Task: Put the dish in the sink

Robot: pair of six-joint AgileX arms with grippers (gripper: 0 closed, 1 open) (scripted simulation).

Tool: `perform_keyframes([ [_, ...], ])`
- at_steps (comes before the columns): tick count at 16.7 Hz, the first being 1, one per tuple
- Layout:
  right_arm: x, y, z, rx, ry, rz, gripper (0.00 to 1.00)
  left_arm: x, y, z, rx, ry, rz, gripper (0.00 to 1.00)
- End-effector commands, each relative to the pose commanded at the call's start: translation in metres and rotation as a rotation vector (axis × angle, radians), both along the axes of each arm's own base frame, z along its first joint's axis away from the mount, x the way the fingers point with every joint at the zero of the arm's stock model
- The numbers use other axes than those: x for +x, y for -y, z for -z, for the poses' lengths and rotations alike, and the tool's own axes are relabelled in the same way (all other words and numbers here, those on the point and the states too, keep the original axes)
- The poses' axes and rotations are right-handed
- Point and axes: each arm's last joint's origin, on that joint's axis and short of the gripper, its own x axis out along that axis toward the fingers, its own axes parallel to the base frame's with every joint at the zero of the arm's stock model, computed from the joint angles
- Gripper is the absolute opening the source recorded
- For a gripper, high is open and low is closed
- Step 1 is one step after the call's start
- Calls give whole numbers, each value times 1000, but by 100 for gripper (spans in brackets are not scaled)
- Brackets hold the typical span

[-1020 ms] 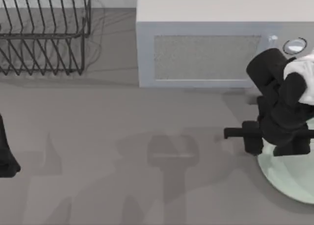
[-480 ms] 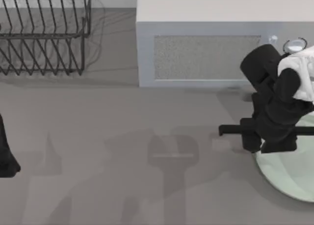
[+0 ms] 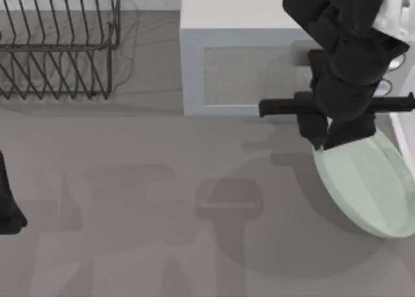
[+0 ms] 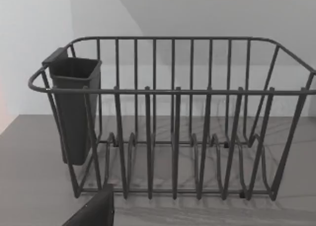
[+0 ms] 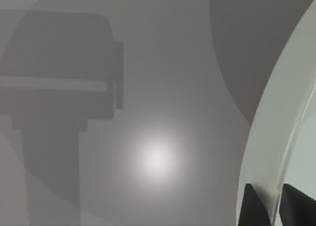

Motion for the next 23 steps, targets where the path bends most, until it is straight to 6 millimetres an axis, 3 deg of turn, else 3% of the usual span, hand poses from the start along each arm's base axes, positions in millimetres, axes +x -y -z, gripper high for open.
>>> perform_keyframes([
  [4, -3, 25, -77, 4, 0, 22, 0, 0, 0, 0, 0, 0, 0, 100],
  [7, -7, 51, -111, 11, 11, 47, 0, 0, 0, 0, 0, 0, 0, 100],
  [9, -9, 59, -119, 14, 15, 56, 0, 0, 0, 0, 0, 0, 0, 100],
  [14, -9, 58, -119, 12, 15, 54, 0, 0, 0, 0, 0, 0, 0, 100],
  [17, -7, 67, -133, 16, 67, 64, 0, 0, 0, 0, 0, 0, 0, 100],
  [20, 15, 81, -145, 6, 128, 76, 0, 0, 0, 0, 0, 0, 0, 100],
  [23, 60, 102, -141, -15, 173, 87, 0, 0, 0, 0, 0, 0, 0, 100],
])
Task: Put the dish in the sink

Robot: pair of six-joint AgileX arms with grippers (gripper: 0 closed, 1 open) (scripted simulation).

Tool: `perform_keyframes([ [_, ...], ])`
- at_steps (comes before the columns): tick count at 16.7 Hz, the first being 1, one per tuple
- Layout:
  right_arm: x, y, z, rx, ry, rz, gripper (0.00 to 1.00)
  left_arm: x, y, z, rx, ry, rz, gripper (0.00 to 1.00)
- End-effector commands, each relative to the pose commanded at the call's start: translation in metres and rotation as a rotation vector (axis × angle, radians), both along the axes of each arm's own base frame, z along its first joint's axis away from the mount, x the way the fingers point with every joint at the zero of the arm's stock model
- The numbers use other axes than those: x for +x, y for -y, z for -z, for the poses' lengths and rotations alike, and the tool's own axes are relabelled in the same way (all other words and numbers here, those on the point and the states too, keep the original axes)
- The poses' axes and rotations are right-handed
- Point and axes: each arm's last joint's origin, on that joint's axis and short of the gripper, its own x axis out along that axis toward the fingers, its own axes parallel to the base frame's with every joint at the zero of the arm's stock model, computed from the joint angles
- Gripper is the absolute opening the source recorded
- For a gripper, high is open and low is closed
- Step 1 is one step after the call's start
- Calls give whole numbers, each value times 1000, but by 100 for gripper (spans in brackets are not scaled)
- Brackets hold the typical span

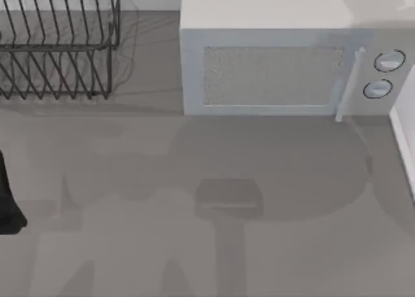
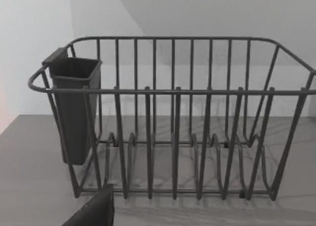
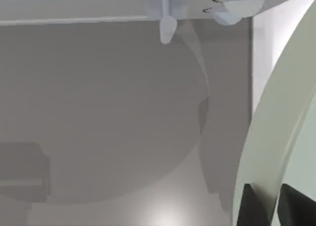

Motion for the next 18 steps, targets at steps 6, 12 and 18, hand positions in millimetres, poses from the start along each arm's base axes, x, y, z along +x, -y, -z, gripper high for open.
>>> perform_keyframes([
  [6, 106, 89, 102, -40, -120, 22, 0, 0, 0, 0, 0, 0, 0, 100],
  [12, 133, 123, 176, 0, -257, -37, 0, 0, 0, 0, 0, 0, 0, 100],
  [18, 133, 123, 176, 0, -257, -37, 15, 0, 0, 0, 0, 0, 0, 100],
])
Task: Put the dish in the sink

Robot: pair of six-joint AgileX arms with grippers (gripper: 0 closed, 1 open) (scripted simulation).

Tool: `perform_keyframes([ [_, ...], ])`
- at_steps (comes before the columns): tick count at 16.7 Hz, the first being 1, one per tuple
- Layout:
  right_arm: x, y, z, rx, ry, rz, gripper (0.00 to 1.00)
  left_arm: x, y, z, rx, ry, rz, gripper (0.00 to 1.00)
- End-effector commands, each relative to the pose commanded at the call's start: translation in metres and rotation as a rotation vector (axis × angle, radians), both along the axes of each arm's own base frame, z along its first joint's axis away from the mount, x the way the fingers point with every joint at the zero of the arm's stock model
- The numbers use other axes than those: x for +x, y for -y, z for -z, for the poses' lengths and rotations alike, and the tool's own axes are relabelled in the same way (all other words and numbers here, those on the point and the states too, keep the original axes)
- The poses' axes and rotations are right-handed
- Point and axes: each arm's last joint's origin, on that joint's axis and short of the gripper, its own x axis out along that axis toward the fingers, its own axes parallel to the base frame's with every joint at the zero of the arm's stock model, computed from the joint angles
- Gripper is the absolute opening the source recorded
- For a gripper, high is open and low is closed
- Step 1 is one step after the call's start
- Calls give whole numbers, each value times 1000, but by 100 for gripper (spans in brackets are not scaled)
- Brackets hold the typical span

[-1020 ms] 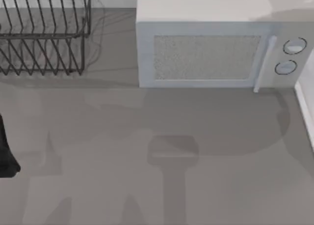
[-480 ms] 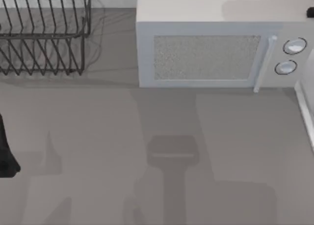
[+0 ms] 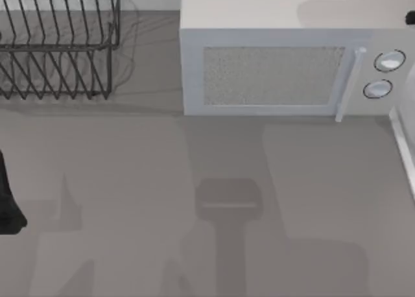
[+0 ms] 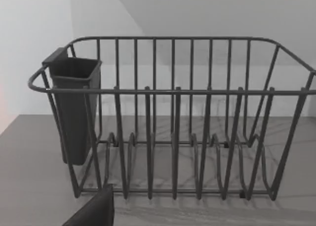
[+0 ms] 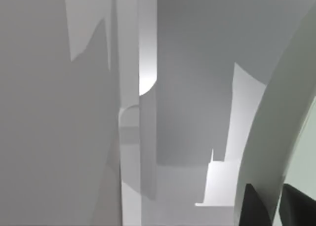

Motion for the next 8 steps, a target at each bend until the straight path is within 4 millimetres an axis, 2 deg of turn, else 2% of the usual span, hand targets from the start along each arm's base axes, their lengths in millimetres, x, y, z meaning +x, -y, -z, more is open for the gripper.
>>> perform_keyframes([
  [8, 0, 0, 0, 0, 0, 0, 75, 0, 0, 0, 0, 0, 0, 100],
])
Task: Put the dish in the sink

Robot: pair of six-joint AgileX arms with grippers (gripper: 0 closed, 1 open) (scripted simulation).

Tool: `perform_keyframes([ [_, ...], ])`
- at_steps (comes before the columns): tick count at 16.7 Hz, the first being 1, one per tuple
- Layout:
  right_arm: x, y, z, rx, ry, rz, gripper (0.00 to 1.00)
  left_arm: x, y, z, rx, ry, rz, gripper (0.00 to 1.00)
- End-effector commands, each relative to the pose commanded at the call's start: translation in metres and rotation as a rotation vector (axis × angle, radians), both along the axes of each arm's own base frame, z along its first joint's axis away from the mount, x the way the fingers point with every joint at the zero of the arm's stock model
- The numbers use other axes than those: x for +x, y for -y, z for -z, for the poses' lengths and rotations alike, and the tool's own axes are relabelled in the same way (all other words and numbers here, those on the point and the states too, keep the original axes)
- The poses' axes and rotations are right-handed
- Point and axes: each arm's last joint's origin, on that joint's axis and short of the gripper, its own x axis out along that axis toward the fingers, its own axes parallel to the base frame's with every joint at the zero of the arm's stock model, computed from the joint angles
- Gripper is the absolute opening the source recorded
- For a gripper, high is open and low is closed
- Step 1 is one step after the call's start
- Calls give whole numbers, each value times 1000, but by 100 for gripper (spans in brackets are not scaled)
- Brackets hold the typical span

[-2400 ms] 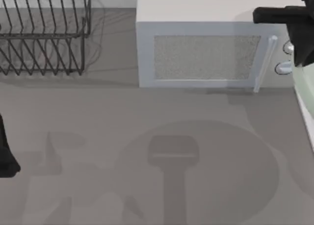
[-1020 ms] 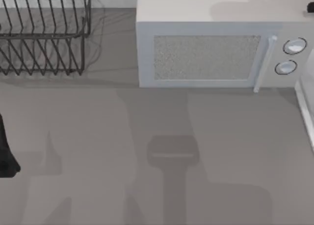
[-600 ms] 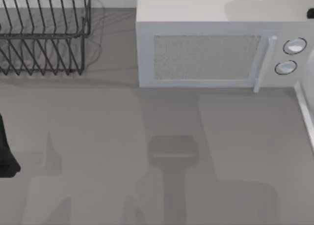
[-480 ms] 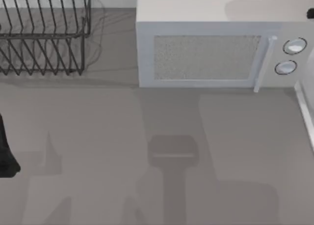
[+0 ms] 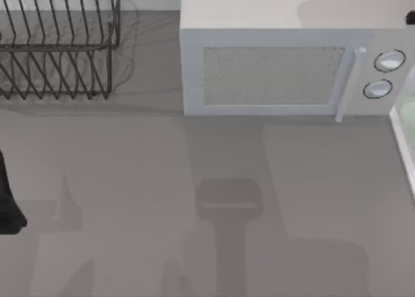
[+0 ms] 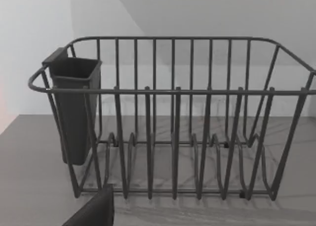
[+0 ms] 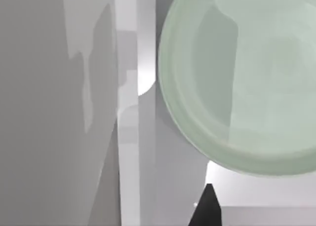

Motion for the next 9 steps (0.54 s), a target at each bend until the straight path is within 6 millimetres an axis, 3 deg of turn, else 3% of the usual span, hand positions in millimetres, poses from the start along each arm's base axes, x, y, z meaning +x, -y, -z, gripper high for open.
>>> perform_keyframes([
  [3, 0, 0, 0, 0, 0, 0, 98, 0, 0, 0, 0, 0, 0, 100],
  [9, 0, 0, 0, 0, 0, 0, 100, 0, 0, 0, 0, 0, 0, 100],
])
